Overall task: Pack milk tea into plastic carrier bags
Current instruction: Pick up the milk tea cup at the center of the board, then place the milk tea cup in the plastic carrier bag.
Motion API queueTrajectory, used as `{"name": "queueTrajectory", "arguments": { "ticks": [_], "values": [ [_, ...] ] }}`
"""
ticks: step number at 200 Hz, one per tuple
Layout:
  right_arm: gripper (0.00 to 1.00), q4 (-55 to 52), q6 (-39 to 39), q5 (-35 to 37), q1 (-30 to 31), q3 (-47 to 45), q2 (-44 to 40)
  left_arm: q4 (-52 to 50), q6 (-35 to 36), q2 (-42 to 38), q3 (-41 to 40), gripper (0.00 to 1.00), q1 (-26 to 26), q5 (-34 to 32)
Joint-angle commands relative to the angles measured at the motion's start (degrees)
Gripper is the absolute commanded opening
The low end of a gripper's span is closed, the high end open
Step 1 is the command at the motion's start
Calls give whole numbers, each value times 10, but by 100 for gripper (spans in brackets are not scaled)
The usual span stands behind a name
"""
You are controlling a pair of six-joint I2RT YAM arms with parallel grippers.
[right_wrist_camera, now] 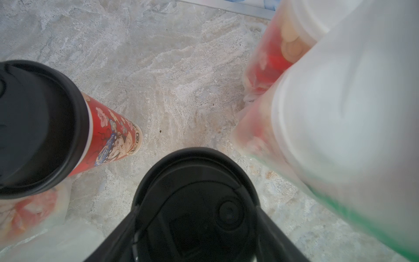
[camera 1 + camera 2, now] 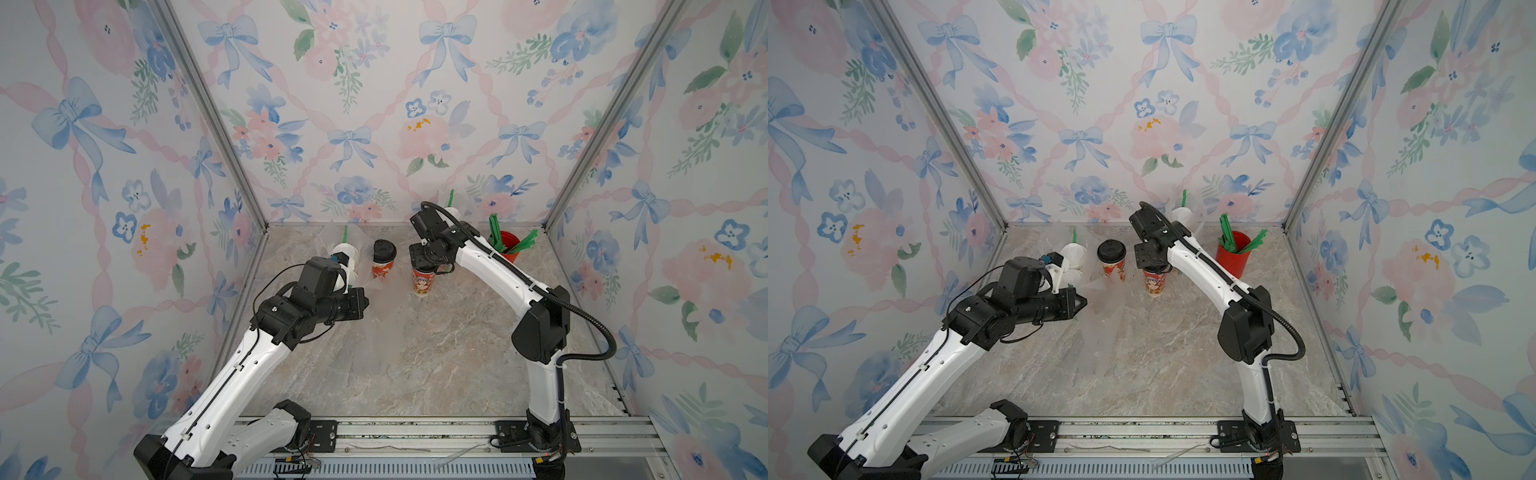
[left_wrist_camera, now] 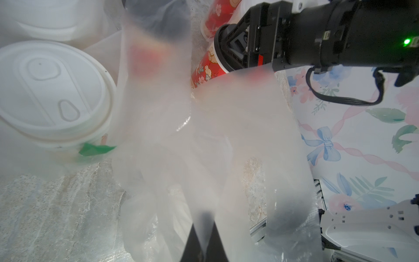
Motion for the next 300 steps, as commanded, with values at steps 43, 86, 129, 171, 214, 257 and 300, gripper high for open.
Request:
{"name": "queueTrajectory", "arguments": {
  "ticks": [43,86,129,171,214,257,300],
  "values": [
    [64,-59,-9,6,25,44,-54,11,-14,-16,-14,0,7,-6],
    [61,-109,-10,9,49,74,-99,20,-20,-20,-17,0,8,-6],
    [60,-146,-2,-4,66,95,-150,42,-30,-26,-23,0,9,13],
    [58,-177,8,-4,77,115,-197,71,-46,-24,-34,0,8,33],
    [58,-196,13,-9,87,145,-232,82,-50,-14,-35,0,8,30],
    [57,-209,17,-12,103,182,-253,84,-48,-4,-38,0,7,24],
    [57,-224,21,-14,133,239,-253,87,-47,1,-40,0,8,21]
  ]
}}
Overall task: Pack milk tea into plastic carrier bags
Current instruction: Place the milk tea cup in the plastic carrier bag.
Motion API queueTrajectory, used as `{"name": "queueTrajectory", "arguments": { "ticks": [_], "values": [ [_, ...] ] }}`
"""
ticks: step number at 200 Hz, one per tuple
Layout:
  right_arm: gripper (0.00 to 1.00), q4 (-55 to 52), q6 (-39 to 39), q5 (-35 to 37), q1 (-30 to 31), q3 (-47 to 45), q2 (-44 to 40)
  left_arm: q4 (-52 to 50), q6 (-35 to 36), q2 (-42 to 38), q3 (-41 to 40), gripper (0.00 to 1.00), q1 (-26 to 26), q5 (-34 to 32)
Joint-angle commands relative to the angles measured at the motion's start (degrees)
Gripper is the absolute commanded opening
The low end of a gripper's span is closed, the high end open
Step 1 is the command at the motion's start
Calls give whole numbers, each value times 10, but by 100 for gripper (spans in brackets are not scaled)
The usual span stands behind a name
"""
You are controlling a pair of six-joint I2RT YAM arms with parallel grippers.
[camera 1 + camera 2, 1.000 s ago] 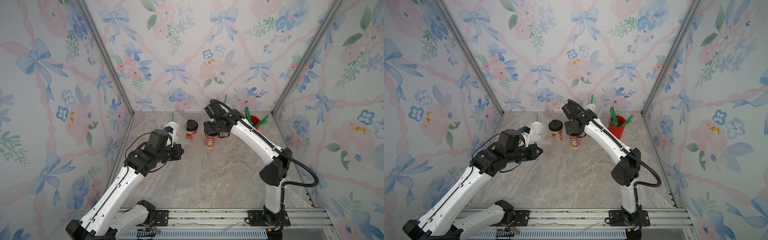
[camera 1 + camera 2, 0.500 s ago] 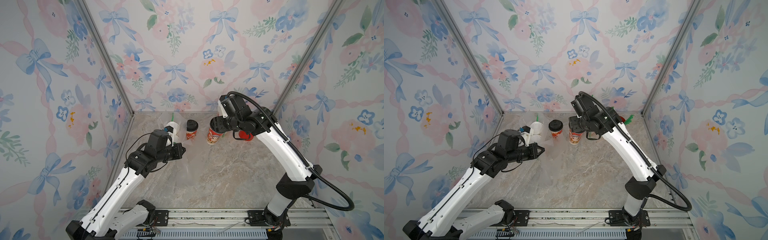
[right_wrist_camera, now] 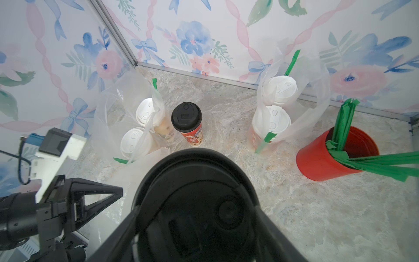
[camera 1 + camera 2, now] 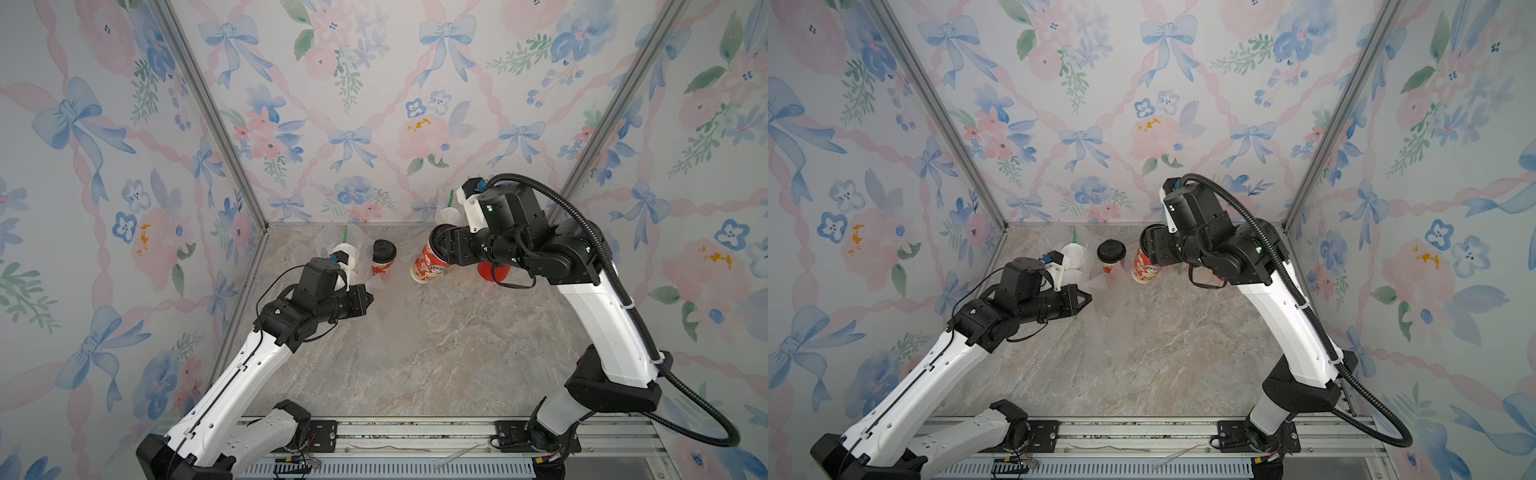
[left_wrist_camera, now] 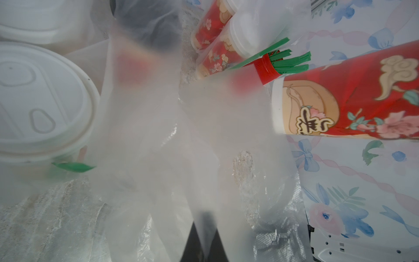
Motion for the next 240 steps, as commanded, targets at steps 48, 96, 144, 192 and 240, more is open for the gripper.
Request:
{"name": "queueTrajectory", "arguments": {
  "ticks": [48,96,144,192,240],
  "values": [
    [56,-6,15,-13,62,63,-12,12,-5,6,-7,0,4,-6],
    [56,18,23,-37,96,70,19,12,-10,-2,-12,0,4,-21],
    [55,19,20,-39,99,74,67,12,-19,-13,-17,0,5,-32],
    [52,31,13,-32,96,57,101,16,-29,-22,-18,0,5,-40],
    [50,79,11,-31,91,-4,114,19,-35,-25,-22,0,5,-37]
  ]
}}
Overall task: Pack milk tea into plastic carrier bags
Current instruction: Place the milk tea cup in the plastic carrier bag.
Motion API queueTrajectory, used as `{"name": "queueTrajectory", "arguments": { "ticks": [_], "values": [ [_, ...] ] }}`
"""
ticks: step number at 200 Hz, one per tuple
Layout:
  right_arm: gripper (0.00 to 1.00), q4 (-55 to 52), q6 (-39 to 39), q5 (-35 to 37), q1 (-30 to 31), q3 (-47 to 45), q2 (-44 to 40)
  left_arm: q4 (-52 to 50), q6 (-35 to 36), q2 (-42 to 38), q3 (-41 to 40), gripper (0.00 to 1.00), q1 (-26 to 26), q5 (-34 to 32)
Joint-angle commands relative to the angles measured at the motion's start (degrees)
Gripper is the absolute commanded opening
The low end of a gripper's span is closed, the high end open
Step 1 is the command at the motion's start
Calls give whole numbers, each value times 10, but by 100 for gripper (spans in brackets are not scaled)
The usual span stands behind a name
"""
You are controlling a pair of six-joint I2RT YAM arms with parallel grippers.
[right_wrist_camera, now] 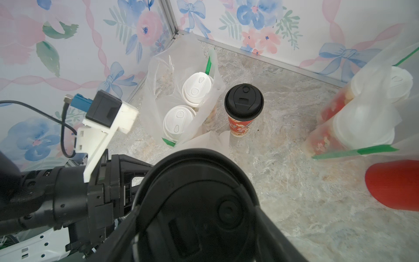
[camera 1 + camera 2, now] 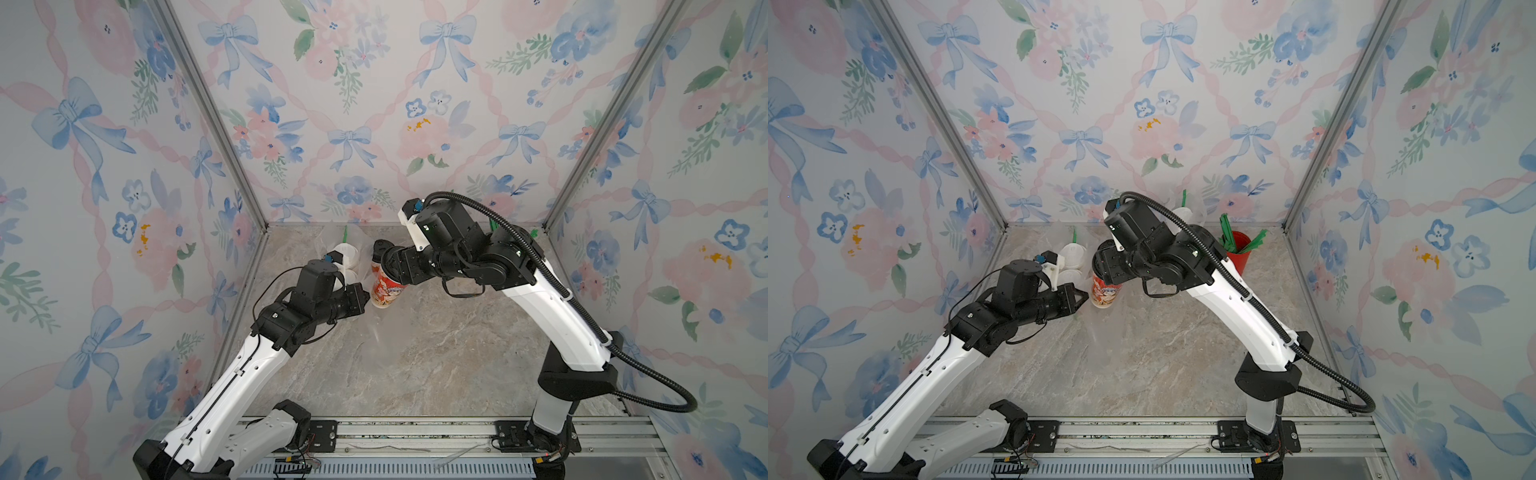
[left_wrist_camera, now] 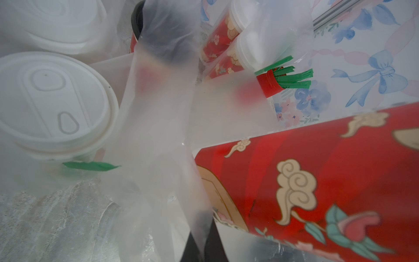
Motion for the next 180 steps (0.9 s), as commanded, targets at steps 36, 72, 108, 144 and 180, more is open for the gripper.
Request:
{"name": "queueTrajectory", "arguments": {
  "ticks": [36,72,108,144,180],
  "values": [
    [49,84,-3,7,-5,-68,16,10,-12,-12,-12,0,5,1],
    [48,103,-2,17,-8,-102,19,48,-17,-14,-20,0,5,42],
    [47,110,2,28,-10,-136,15,83,-20,-15,-24,0,5,83],
    [46,113,7,43,-19,-175,-1,102,-23,-18,-25,0,5,100],
    [46,98,8,69,-29,-198,-19,119,-24,-21,-32,0,5,110]
  ]
}}
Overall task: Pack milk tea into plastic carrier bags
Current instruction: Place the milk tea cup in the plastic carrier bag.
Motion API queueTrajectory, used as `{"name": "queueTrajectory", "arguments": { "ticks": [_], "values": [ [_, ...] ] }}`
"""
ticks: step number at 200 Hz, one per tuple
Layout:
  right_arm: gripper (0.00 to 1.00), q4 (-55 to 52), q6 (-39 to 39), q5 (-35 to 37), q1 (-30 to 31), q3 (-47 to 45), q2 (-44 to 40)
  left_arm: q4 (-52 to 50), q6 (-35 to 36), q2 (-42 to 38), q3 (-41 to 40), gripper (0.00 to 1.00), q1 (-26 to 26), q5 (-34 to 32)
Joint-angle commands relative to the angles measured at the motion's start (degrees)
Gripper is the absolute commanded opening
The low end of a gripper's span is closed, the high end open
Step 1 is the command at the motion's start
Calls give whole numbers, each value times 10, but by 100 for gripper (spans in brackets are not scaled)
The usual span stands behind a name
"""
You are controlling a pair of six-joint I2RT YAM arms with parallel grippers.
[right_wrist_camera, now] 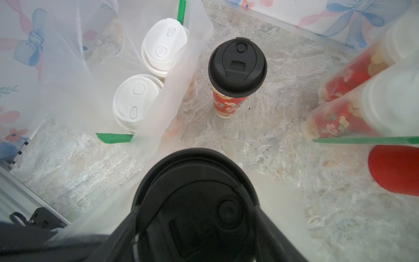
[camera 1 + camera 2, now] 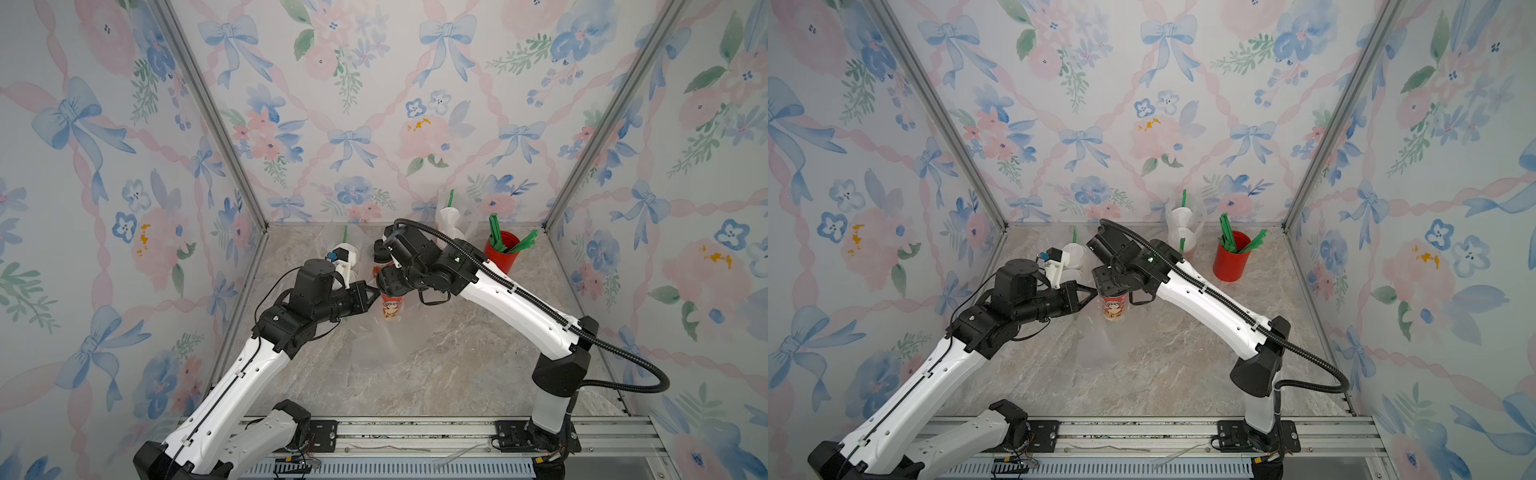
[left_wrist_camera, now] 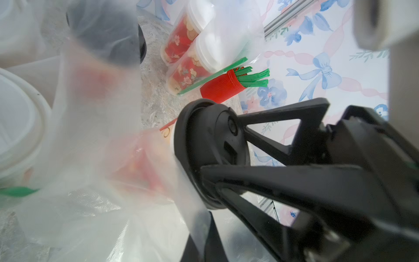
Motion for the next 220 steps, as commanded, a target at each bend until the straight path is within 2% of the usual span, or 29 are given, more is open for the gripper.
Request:
{"name": "queueTrajectory", "arguments": {
  "ticks": [1,34,74,98,107,121,148,220],
  "values": [
    [45,-1,6,35,-10,-5,-36,27,-6,-11,-10,0,3,19],
    [45,-41,2,82,-17,5,-49,30,-9,0,-27,2,3,8],
    [45,-64,-3,93,-20,22,-54,31,-12,25,-48,7,2,4],
    [45,-50,0,62,-20,19,-52,31,-13,24,-57,8,2,-2],
    [45,-38,3,48,-20,15,-52,31,-14,20,-58,11,2,-10],
    [46,-18,5,32,-19,8,-50,29,-13,12,-58,20,2,-24],
    [45,9,7,24,-18,3,-38,28,-8,3,-62,23,3,-36],
    [44,36,9,28,-20,-36,1,28,-4,-4,-53,1,3,-30]
  ]
}}
